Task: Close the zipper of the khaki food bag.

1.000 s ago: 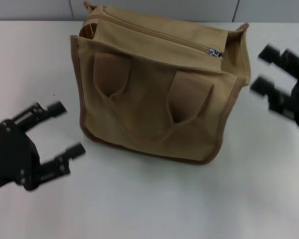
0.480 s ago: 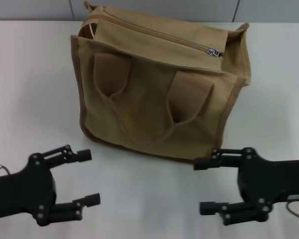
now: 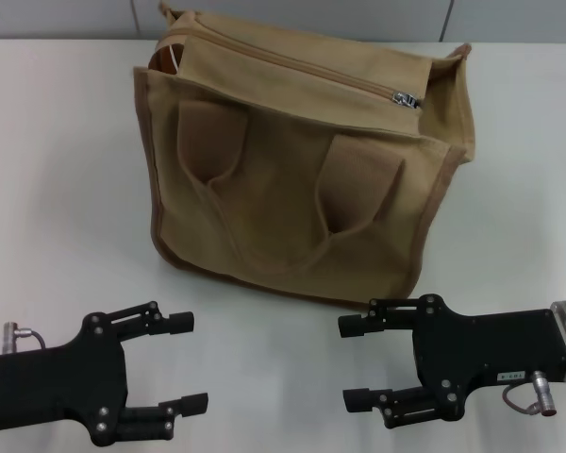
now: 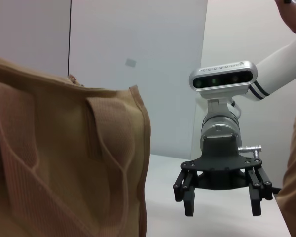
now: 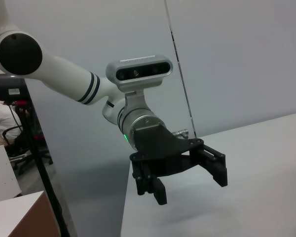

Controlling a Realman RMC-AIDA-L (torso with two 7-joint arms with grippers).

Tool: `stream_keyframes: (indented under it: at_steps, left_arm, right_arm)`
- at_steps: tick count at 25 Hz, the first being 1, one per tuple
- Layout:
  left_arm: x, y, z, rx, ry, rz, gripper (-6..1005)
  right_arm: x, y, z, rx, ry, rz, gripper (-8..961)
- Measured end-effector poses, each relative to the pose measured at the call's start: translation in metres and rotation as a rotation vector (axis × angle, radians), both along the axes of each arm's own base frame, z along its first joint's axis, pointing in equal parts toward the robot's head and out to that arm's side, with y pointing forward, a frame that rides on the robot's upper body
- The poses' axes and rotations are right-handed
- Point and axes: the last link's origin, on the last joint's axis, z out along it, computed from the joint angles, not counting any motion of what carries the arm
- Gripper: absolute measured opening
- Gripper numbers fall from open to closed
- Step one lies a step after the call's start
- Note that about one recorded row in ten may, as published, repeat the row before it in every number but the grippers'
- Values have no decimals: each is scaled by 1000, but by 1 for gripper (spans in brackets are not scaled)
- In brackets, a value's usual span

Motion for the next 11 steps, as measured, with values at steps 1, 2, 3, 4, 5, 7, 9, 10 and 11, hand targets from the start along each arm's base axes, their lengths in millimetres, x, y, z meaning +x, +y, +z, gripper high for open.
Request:
stream_keyframes:
  at_steps: [1, 2, 3, 4, 5, 7, 9, 10, 11]
  left_arm:
    - [-1, 0, -2, -14, 13, -1, 810]
    - [-1, 0, -2, -14, 13, -1, 810]
    - [-1, -1, -4, -26, 23, -3, 810]
    - [-1, -1, -6, -35, 32, -5, 810]
    - [-1, -1, -7, -40, 37, -5, 810]
    - [-1, -1, -8, -42, 40, -5, 810]
    - [-1, 0, -9, -41, 43, -2, 810]
    - [-1, 0, -9, -41, 43, -2, 810]
    - [-1, 0, -9, -41, 43, -2, 810]
  right_arm:
    - [0, 0, 0, 1, 2, -2, 760]
    - [0, 0, 0, 1, 2, -2, 760]
    - [0, 0, 0, 2, 2, -3, 760]
    - [0, 0, 0, 3, 3, -3, 760]
    - [0, 0, 0, 3, 3, -4, 760]
    - [0, 0, 0, 2, 2, -4, 760]
    - [0, 0, 0, 1, 2, -4, 760]
    - [0, 0, 0, 1, 2, -4, 760]
    - [0, -1, -1, 0, 6, -9, 760]
